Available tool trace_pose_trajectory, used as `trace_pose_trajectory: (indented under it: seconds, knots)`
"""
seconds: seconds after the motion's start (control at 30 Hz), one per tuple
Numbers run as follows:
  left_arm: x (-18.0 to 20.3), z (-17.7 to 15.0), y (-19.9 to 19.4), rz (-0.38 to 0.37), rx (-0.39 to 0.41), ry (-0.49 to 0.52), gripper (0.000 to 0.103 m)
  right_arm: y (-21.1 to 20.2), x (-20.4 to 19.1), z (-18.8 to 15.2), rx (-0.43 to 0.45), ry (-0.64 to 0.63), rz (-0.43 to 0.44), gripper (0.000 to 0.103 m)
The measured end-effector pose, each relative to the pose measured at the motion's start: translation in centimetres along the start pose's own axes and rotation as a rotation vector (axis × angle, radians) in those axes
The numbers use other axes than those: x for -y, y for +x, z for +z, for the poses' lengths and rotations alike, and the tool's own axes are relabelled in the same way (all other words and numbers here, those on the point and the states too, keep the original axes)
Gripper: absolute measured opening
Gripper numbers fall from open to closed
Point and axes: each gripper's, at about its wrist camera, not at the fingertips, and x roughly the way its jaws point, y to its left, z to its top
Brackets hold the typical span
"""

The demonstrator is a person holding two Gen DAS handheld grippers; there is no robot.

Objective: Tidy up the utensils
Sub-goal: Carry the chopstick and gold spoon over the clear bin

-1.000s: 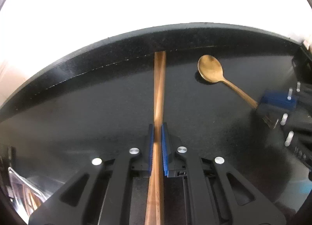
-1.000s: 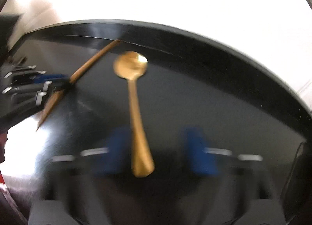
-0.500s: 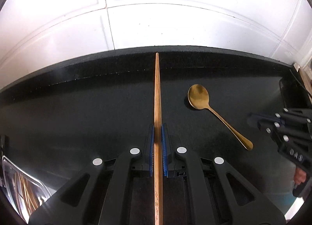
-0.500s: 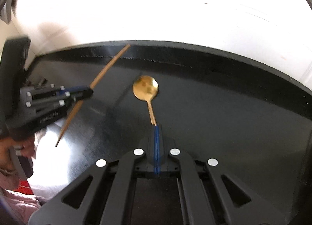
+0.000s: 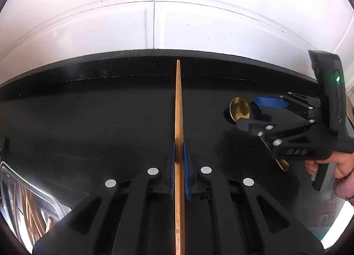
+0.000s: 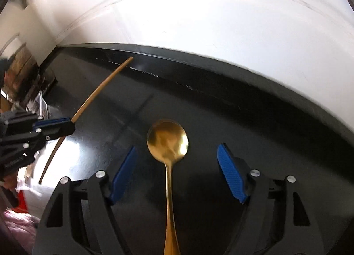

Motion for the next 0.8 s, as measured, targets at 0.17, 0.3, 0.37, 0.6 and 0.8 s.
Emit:
trace_pose_trajectory:
  seconds: [0.17,0.3,0.37,0.6,0.8]
  knots:
    - [0.3,-0.2,-0.5,0.004,-0.008,-0.013,0.006,1.0,-2.7,-0.9,0.060,-0.137,-0.094,0.048]
    - [1.5,0.1,0.3,0.009,-0.008,-0.025,0.006,0.6,-2.1,-1.5,0.036,-0.078,-0.087,0.041]
    - [1.5,0.3,-0.1,0.012,0.004,-0.024,0.006,-1.2,-1.1,-2.1,0.049,-0.052,-0.075,0.041]
    - [3.1,-0.1,-3.1,0.002,0.080,-0.001,0.006,-10.8,-2.7,-4.3,0.198,0.010,-0.028,0.041]
    - [4.9,-0.9,-8.9,-0.011,0.183,0.056,0.006,-19.3,-5.0,-6.8,0.329,0.058,-0.006,0.041]
